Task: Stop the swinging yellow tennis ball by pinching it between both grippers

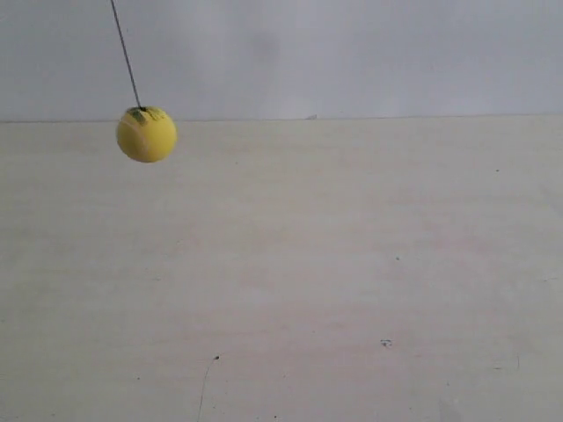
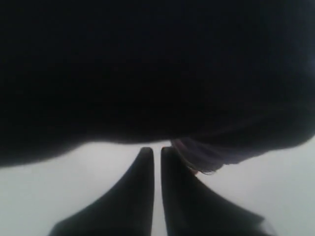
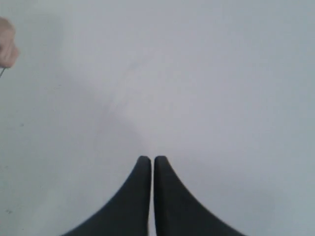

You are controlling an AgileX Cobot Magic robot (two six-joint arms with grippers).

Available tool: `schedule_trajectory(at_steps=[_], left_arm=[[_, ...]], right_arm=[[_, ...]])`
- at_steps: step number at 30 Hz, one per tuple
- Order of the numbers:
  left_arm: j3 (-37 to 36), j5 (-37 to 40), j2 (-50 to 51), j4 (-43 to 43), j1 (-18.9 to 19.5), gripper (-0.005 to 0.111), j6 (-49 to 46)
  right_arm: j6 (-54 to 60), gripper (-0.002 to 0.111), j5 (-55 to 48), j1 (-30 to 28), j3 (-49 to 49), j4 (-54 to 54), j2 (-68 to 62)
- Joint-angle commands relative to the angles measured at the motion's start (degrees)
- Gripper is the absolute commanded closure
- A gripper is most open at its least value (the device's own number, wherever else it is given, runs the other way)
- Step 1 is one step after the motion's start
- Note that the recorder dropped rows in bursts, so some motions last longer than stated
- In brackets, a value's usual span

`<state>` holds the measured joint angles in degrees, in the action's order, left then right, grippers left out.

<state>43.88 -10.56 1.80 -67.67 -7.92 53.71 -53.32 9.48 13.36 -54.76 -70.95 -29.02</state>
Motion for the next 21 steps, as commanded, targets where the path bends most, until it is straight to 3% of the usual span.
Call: schedule_trajectory(at_steps=[1,5,11,21], left_arm=[[1.39,7.26,-1.80,-1.25,0.04,0.102,3.85],[1.45,10.21,-1.80,-1.14,1.47,0.102,5.82],[0.24,5.53,-1.80,-1.27,5.06,0.102,5.82],[-2.49,5.65,-1.80,-3.01,6.96,0.102,7.13]], right_arm=[[0.32,0.108,-12.88,-0.23,0.49,-0.05,8.05],[5.84,0.108,-22.85,-0.23,3.00,0.19,17.61],[6.78,0.108,-21.87,-0.02,6.67,0.41,28.39],[6.78,0.108,-21.75,-0.02,6.78,3.39,27.04]])
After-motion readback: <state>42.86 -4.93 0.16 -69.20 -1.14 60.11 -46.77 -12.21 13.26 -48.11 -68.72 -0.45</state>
